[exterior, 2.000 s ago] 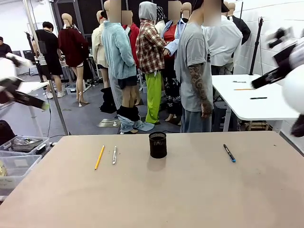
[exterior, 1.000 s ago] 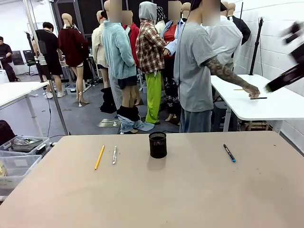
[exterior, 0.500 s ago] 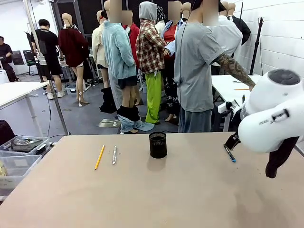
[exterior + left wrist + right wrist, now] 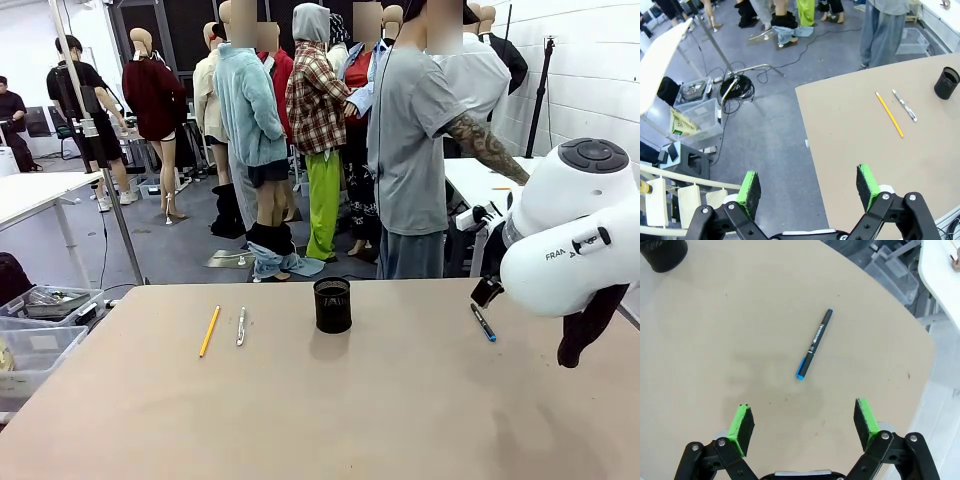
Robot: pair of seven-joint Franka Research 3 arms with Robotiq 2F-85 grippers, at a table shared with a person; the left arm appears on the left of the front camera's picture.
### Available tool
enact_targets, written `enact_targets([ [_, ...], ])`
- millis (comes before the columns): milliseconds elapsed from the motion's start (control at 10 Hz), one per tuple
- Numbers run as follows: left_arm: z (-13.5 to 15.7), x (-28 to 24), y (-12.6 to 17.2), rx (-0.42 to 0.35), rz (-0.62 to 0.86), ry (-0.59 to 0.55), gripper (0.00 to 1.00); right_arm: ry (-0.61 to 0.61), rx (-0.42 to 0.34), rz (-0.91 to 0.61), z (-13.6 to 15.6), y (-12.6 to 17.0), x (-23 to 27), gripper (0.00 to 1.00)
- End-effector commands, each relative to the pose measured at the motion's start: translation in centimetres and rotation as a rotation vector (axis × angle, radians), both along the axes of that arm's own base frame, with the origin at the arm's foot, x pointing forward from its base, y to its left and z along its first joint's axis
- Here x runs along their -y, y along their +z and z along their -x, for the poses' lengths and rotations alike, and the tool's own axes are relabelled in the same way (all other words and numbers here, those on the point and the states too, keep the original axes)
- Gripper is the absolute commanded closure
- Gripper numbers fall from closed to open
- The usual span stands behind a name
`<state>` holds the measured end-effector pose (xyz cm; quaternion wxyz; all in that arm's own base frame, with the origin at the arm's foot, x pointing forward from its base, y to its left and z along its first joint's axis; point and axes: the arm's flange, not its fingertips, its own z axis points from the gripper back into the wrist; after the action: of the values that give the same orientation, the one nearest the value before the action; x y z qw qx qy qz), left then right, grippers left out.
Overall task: Place the pens into the pen holder.
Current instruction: Pick up a writing instrument from the table and place it into the Pen holder.
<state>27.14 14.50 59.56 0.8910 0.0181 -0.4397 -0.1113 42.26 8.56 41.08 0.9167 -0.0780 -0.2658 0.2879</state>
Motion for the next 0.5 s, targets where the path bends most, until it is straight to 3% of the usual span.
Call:
enact_targets([
  [0,-0.1,0.0,0.1,0.010,0.008,0.014,0.00,-0.064,-0.091,-0.027,-2.6,-0.4,1.1,0.00],
  [400,-0.1,0.0,0.1,0.010,0.008,0.014,0.00,-0.170,-0.320,-0.045,-13.1,0.4,1.6,0.00],
])
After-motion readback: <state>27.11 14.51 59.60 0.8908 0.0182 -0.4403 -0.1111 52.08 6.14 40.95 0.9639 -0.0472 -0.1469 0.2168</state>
